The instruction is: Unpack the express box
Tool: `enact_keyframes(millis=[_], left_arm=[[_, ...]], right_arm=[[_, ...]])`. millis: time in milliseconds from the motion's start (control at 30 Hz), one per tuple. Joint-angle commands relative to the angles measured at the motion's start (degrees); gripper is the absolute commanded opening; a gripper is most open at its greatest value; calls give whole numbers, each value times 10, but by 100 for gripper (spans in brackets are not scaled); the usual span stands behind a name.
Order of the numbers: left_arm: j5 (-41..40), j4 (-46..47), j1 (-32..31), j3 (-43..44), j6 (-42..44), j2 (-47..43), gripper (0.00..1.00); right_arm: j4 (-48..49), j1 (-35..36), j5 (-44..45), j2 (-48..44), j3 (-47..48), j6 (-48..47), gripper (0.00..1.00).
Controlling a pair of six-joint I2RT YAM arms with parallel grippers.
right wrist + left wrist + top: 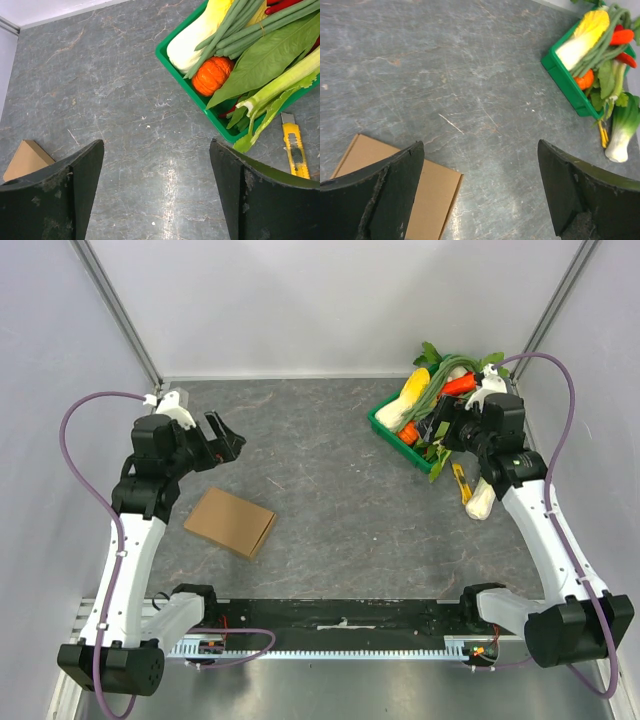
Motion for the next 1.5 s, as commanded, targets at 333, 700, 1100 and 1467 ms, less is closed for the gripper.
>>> enact_keyframes(millis=[333,700,1100,1467], left_arm=[[-100,-40,2,37,-7,16,100],[-218,-176,14,-130,-162,-23,100],[-215,-131,89,-201,-237,31,100],[-57,50,97,-303,-216,68,95]], right_arm=[[14,109,18,74,37,19,88],[39,333,114,153,74,-25,91],[75,452,66,323,143,-25,88],[75,485,117,356,140,-22,87]])
